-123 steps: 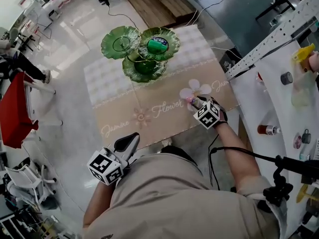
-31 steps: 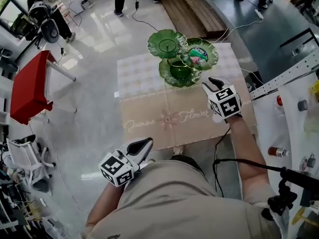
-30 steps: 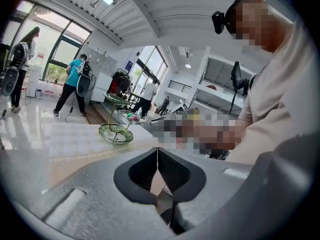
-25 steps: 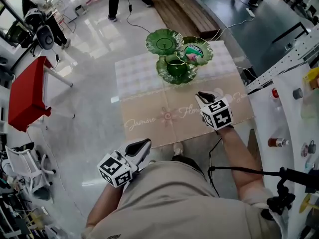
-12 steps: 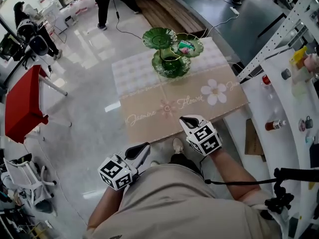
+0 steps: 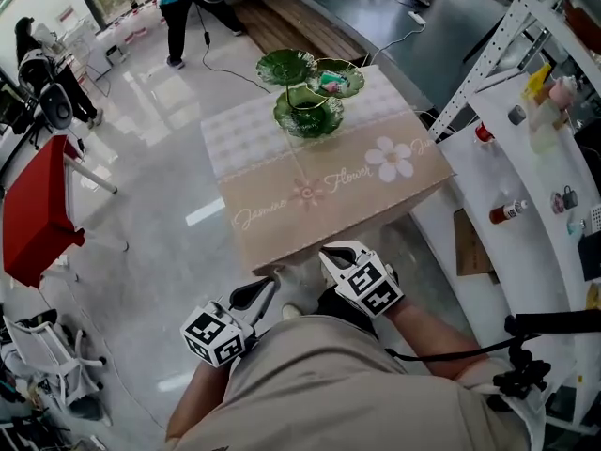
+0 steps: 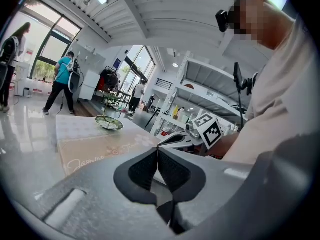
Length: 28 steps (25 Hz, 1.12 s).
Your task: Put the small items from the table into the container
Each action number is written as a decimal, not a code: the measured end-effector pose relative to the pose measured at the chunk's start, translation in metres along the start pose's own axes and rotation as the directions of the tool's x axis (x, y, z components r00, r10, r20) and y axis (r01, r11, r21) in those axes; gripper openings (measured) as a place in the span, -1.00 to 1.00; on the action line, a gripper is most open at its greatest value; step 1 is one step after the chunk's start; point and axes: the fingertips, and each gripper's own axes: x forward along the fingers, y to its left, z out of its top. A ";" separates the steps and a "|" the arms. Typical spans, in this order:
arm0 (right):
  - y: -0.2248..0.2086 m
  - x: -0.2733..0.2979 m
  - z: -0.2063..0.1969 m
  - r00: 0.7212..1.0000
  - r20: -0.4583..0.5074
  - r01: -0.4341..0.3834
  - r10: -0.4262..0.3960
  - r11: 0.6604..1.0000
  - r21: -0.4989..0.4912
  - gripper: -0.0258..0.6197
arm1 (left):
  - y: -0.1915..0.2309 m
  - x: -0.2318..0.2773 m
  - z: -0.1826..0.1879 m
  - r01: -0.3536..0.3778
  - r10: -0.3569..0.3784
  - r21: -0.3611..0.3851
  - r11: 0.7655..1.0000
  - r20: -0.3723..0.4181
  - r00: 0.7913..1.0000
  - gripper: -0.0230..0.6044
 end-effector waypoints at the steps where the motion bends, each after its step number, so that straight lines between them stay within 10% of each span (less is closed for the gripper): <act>1: 0.006 -0.001 -0.002 1.000 -0.002 -0.002 0.002 1.000 -0.005 -0.87 | -0.002 -0.002 -0.002 0.002 -0.002 0.000 1.000 0.000 1.000 -0.90; 28: 0.079 -0.008 0.000 0.999 0.004 -0.054 0.054 0.996 -0.073 -0.88 | -0.013 -0.034 -0.020 0.023 -0.023 0.003 1.000 -0.003 1.000 -0.90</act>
